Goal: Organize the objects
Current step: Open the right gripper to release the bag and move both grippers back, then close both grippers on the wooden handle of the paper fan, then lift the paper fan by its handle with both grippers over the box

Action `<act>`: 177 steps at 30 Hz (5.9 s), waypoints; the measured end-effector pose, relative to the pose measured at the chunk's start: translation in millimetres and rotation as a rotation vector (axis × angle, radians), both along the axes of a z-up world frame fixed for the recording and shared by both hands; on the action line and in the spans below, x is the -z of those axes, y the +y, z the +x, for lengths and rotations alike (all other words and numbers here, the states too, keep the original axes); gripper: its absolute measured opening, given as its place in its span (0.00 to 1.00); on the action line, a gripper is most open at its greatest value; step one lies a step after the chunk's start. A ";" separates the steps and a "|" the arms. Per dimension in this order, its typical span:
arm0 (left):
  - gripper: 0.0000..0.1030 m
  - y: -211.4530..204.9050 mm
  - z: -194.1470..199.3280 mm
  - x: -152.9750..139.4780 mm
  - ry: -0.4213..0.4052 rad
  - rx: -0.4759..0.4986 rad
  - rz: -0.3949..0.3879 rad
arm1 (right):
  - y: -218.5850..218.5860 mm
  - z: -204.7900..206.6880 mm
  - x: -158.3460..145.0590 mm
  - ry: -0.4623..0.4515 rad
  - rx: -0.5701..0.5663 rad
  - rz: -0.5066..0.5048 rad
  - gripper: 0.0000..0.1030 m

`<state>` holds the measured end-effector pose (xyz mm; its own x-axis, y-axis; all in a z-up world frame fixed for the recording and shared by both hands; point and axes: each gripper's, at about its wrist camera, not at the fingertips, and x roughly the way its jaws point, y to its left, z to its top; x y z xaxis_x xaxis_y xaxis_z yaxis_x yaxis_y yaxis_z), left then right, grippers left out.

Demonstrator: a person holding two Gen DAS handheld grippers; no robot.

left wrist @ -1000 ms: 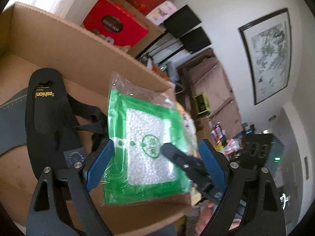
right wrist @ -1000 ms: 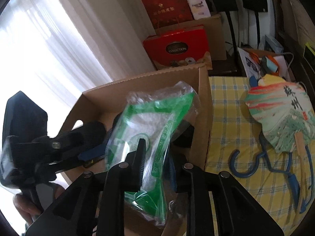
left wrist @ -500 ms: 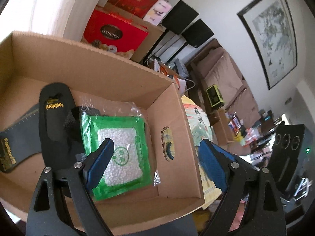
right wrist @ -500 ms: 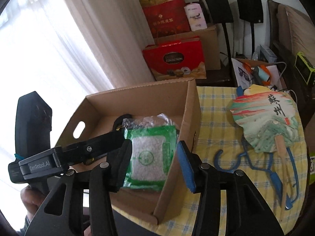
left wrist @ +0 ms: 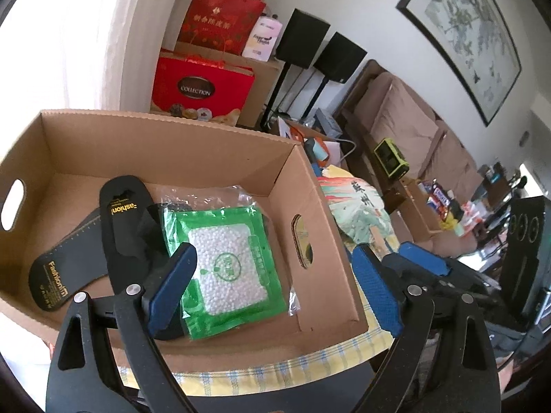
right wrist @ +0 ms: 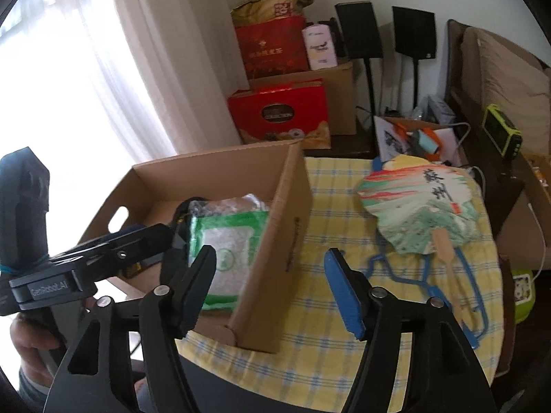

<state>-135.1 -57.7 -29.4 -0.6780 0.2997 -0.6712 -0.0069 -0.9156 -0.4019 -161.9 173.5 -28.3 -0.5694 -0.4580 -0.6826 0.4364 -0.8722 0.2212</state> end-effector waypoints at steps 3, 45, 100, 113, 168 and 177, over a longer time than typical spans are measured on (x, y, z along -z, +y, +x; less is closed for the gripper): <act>0.88 5.5 5.2 -2.5 0.010 0.001 -0.044 | 8.3 1.7 0.6 0.005 0.023 0.013 0.72; 1.00 122.8 41.3 -3.6 0.062 0.164 -0.212 | 138.2 35.6 14.5 0.012 0.271 0.082 1.00; 0.50 278.2 -121.2 98.9 -0.260 0.255 -0.093 | 173.4 -3.9 107.2 -0.132 0.245 0.039 0.26; 0.24 260.3 -126.1 106.4 -0.273 0.213 -0.038 | 161.4 -8.9 114.2 -0.150 0.189 0.033 0.09; 0.10 162.1 -66.5 6.3 -0.095 0.149 0.178 | 86.5 44.1 11.8 0.070 -0.048 -0.014 0.07; 0.10 86.2 -42.9 -4.7 -0.030 0.018 0.266 | 31.1 49.6 0.8 0.118 -0.141 0.063 0.07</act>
<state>-178.0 28.5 -24.7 -0.6518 0.4800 -0.5872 -0.0062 -0.7775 -0.6288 -112.3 204.6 -29.2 -0.5802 -0.4977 -0.6447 0.5752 -0.8108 0.1083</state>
